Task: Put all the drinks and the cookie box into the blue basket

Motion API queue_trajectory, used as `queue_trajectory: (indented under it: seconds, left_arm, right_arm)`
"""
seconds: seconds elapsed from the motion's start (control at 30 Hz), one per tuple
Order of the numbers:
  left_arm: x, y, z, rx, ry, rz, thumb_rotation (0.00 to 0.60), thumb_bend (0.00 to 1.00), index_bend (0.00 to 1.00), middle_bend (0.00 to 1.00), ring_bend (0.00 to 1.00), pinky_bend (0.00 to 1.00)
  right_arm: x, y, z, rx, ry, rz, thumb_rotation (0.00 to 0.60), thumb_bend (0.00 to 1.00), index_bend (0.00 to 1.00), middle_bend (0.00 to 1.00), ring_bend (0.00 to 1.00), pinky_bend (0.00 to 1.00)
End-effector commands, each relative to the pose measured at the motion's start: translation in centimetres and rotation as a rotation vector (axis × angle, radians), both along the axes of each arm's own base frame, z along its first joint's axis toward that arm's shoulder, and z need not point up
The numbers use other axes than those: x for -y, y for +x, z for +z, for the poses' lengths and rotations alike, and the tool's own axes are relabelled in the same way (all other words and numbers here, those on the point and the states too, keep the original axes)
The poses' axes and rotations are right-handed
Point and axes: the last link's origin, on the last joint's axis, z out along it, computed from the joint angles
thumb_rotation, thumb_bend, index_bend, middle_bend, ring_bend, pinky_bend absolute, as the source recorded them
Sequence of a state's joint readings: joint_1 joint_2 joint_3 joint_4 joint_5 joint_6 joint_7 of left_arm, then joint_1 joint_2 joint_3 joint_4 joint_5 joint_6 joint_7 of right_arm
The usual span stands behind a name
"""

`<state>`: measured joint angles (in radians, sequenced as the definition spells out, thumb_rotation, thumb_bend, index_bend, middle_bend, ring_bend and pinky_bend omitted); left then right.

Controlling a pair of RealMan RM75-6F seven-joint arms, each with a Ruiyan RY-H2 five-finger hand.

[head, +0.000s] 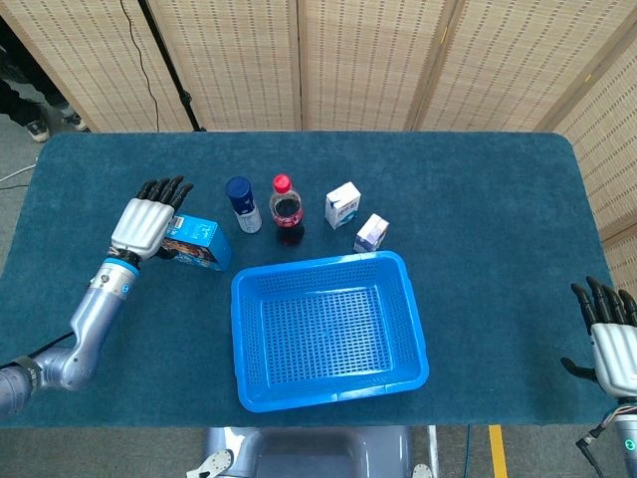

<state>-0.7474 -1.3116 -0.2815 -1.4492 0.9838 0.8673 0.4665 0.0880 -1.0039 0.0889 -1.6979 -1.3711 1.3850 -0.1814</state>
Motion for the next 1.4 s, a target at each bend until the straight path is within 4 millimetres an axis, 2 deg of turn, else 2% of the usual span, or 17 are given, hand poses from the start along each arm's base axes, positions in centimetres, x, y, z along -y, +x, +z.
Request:
queue_trajectory:
  seconds: [0.03, 0.1, 0.17, 0.3, 0.43, 0.57, 0.67, 0.9, 1.17, 1.4]
  left_arm:
    - [-0.3, 0.1, -0.7, -0.011, -0.007, 0.004, 0.6, 0.0, 0.29, 0.2, 0.23, 0.31]
    - [-0.4, 0.2, -1.0, -0.003, -0.011, 0.009, 0.6, 0.05, 0.48, 0.4, 0.38, 0.42]
    - [-0.4, 0.4, -1.0, 0.013, -0.009, 0.009, 0.6, 0.11, 0.6, 0.5, 0.45, 0.48]
    - [-0.3, 0.6, -0.6, 0.042, 0.017, -0.009, 0.6, 0.21, 0.69, 0.58, 0.51, 0.53]
    - [0.1, 0.9, 0.7, 0.1, 0.05, -0.043, 0.6, 0.24, 0.7, 0.58, 0.51, 0.54]
    - [1.1, 1.2, 2.9, 0.162, 0.073, -0.106, 0.6, 0.24, 0.7, 0.58, 0.51, 0.54]
    - [2.2, 1.6, 4.3, 0.215, 0.069, -0.156, 0.6, 0.24, 0.7, 0.58, 0.51, 0.54]
    - [5.9, 4.2, 7.4, 0.333, 0.068, -0.351, 0.6, 0.24, 0.7, 0.58, 0.51, 0.54]
    - [9.8, 9.1, 7.1, 0.495, -0.077, -0.436, 0.6, 0.26, 0.7, 0.58, 0.51, 0.58]
    - [11.5, 13.3, 4.7, 0.481, -0.187, -0.361, 0.6, 0.26, 0.7, 0.58, 0.52, 0.59]
  right_arm:
    - [0.0, 0.0, -0.2, 0.0, 0.006, -0.003, 0.6, 0.0, 0.0, 0.0, 0.0, 0.0]
    - [0.1, 0.0, -0.3, 0.0, 0.013, -0.006, 0.6, 0.0, 0.0, 0.0, 0.0, 0.0]
    - [0.1, 0.0, -0.4, 0.0, 0.016, -0.007, 0.6, 0.0, 0.0, 0.0, 0.0, 0.0]
    - [0.1, 0.0, -0.5, 0.001, 0.014, -0.005, 0.6, 0.0, 0.0, 0.0, 0.0, 0.0]
    - [0.1, 0.1, -0.6, 0.001, 0.02, -0.006, 0.6, 0.0, 0.0, 0.0, 0.0, 0.0]
    - [0.1, 0.1, -0.8, -0.004, 0.026, -0.004, 0.6, 0.0, 0.0, 0.0, 0.0, 0.0]
    - [0.1, 0.1, -0.9, -0.006, 0.03, -0.002, 0.6, 0.0, 0.0, 0.0, 0.0, 0.0]
    - [0.1, 0.4, -1.1, -0.009, 0.035, 0.004, 0.6, 0.0, 0.0, 0.0, 0.0, 0.0]
    - [0.2, 0.6, -1.6, -0.013, 0.049, 0.008, 0.6, 0.0, 0.0, 0.0, 0.0, 0.0]
    - [0.2, 0.6, -1.7, -0.017, 0.056, 0.004, 0.6, 0.0, 0.0, 0.0, 0.0, 0.0]
